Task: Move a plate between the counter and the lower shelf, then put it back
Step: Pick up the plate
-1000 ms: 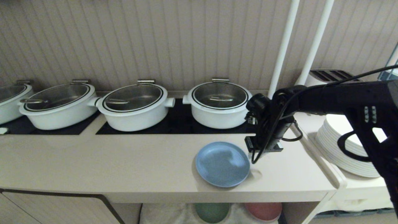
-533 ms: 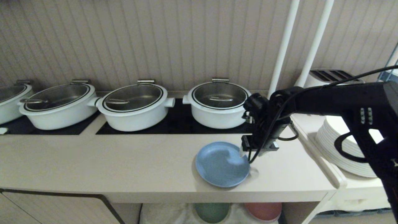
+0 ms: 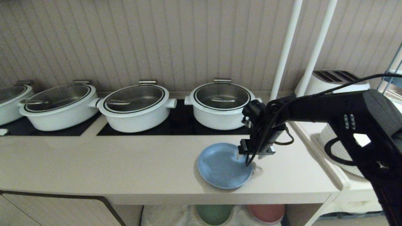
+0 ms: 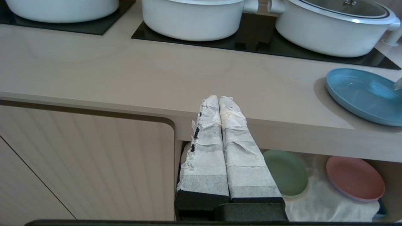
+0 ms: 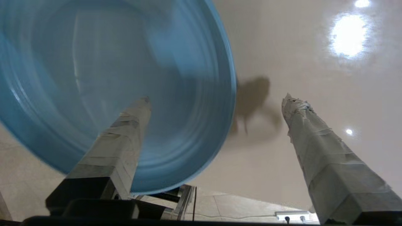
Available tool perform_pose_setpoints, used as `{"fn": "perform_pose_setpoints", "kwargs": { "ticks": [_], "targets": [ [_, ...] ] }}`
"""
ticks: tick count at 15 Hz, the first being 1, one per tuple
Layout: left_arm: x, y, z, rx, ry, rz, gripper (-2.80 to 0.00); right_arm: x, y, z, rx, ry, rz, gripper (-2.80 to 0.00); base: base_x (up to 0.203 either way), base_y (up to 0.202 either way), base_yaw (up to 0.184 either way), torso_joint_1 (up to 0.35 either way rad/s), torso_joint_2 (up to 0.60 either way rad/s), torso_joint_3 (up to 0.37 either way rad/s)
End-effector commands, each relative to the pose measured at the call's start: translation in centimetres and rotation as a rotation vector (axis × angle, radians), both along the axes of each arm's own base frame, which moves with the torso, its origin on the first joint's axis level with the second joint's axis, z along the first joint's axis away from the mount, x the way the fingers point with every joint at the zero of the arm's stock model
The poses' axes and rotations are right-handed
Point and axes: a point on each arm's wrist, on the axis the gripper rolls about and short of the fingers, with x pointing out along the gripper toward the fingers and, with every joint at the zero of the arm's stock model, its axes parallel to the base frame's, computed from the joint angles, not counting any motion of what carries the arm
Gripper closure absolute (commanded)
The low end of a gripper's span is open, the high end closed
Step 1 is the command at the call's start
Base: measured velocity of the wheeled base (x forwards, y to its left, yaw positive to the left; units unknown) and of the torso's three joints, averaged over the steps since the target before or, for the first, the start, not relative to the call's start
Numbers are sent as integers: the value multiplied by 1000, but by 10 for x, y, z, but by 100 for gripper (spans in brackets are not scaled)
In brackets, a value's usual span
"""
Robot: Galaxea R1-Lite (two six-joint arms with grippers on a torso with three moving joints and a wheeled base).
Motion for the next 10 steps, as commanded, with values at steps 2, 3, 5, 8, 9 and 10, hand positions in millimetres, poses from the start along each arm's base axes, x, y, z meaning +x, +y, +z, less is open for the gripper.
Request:
{"fn": "perform_pose_setpoints", "kwargs": {
  "ticks": [2,3,5,8,9,10],
  "targets": [
    [0,0,0,-1,0,1,0,1,0,-5,-5,12,2,-280,0,0,0,0,0,0],
    [0,0,0,-1,0,1,0,0,0,-5,-8,16,3,-280,0,0,0,0,0,0],
    [0,0,0,-1,-1,1,0,0,1,-6,-11,25,3,-280,0,0,0,0,0,0],
    [0,0,0,-1,0,1,0,-2,2,-9,-13,39,-3,-280,0,0,0,0,0,0],
    [0,0,0,-1,0,1,0,-4,7,-10,-16,44,7,-280,0,0,0,0,0,0],
    [0,0,0,-1,-2,1,0,-5,8,-11,-16,49,4,-280,0,0,0,0,0,0]
  ]
}}
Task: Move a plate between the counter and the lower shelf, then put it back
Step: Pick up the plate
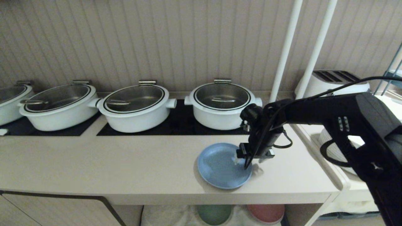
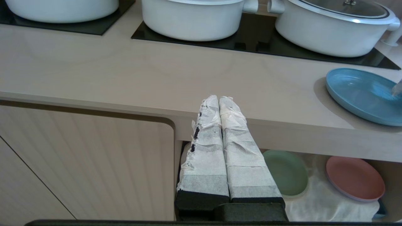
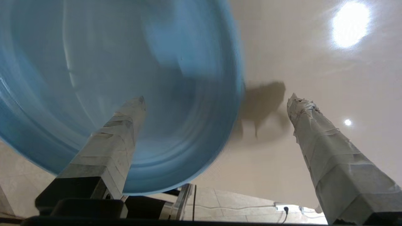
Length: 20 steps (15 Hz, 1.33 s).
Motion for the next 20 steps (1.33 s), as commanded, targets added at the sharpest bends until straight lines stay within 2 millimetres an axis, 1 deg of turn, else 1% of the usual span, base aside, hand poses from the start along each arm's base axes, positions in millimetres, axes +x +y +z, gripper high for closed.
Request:
{"fn": "perform_pose_setpoints", "kwargs": {
  "ticks": [1,5,10,16,20],
  "targets": [
    [0,0,0,-1,0,1,0,-2,5,-4,1,15,-11,-280,0,0,0,0,0,0],
    [0,0,0,-1,0,1,0,-4,10,-6,-2,21,-7,-280,0,0,0,0,0,0],
    [0,0,0,-1,0,1,0,-3,10,-12,-7,34,-22,-280,0,0,0,0,0,0],
    [0,0,0,-1,-1,1,0,-3,10,-12,-6,36,-30,-280,0,0,0,0,0,0],
    [0,0,0,-1,-2,1,0,-2,10,-13,5,36,-65,-280,0,0,0,0,0,0]
  ]
}}
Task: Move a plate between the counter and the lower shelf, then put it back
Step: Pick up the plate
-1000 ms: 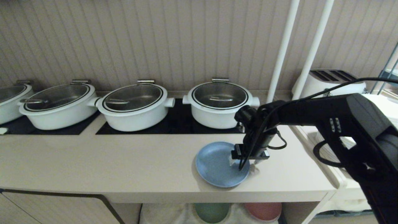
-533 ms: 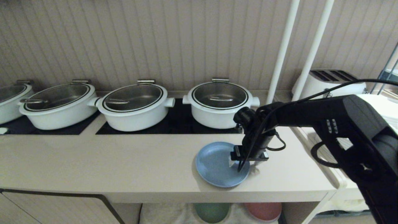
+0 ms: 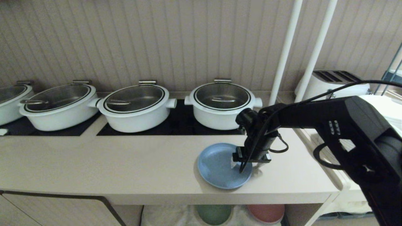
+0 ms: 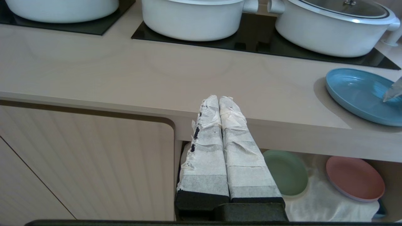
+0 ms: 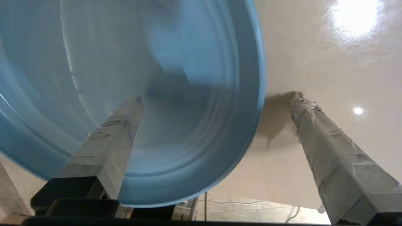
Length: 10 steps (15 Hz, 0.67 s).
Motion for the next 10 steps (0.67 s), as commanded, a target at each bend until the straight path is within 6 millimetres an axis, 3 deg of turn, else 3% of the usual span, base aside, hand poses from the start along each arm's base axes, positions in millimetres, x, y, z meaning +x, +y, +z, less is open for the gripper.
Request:
{"fn": "perform_pose_setpoints", "kwargs": {
  "ticks": [1,10],
  "targets": [
    [0,0,0,-1,0,1,0,0,0,-1,4,5,-20,-280,0,0,0,0,0,0],
    [0,0,0,-1,-1,1,0,2,-1,-11,-78,-12,-98,-280,0,0,0,0,0,0]
  ]
}}
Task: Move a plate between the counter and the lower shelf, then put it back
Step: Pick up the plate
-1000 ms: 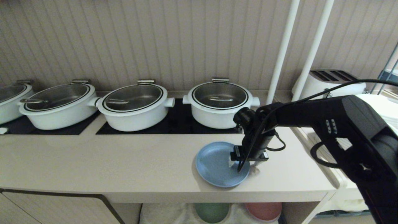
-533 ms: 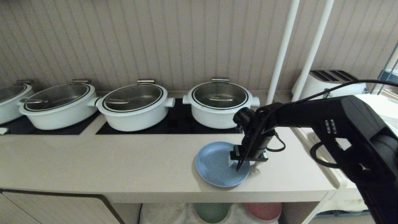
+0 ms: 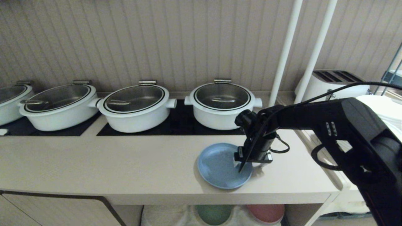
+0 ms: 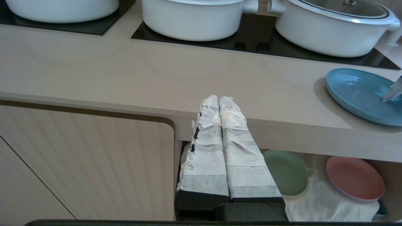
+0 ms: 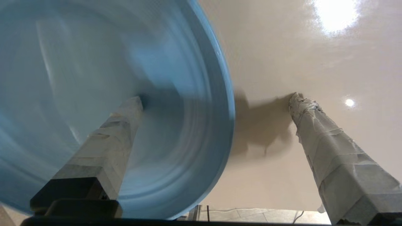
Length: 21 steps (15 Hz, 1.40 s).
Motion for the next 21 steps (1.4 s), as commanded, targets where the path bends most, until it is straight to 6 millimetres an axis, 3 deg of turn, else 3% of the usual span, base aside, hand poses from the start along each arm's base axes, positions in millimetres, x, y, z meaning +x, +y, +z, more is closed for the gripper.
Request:
{"fn": "perform_pose_setpoints", "kwargs": {
  "ticks": [1,21],
  "targets": [
    [0,0,0,-1,0,1,0,0,0,-4,-6,12,-3,-280,0,0,0,0,0,0],
    [0,0,0,-1,-2,1,0,2,1,-8,-2,6,-11,-280,0,0,0,0,0,0]
  ]
}}
